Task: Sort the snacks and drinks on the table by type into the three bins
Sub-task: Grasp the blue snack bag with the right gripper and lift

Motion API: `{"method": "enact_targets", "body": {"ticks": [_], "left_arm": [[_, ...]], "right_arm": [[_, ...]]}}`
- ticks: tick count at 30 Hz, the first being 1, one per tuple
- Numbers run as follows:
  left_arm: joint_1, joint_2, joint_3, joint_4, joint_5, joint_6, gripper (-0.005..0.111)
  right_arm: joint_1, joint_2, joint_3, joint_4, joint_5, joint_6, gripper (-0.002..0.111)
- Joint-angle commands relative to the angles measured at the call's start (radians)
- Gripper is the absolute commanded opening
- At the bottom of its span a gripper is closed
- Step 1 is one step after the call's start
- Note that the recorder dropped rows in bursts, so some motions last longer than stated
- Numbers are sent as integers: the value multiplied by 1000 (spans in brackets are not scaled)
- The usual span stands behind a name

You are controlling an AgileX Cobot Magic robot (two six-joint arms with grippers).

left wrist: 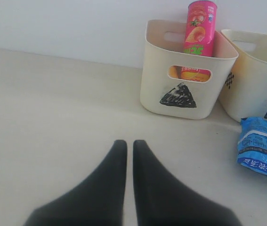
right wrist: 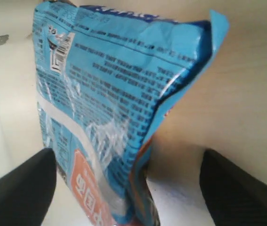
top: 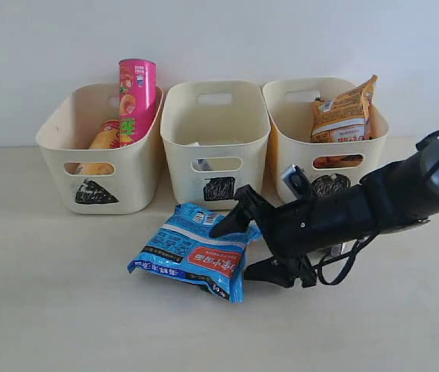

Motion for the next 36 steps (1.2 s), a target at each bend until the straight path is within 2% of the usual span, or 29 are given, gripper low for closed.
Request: {"method": "enact_targets", "body": {"ticks": [1,10,13,16,21,22,36], "left_arm": [[2,-2,3,-11,-6,-9,4],[2,-2,3,-11,-6,-9,4],[2,-2,3,-11,-6,-9,4],[2,-2,3,-11,-6,-9,4],[2,-2,3,-11,-6,-9,4],[2,-2,3,-11,-6,-9,4],[2,-2,3,-11,-6,-9,4]], "right_arm": [[4,55,6,42,-14,-53,77],[57,116,-41,74,-35,-81,76],[74,133,-72,58,-76,-81,70],[79,141,-75,54,-105,-78,53],[79,140,-75,38,-103,-88,4],[79,140,-75,37,-98,-93,0],[79,-111,-35,-137,-106,-91,0]]}}
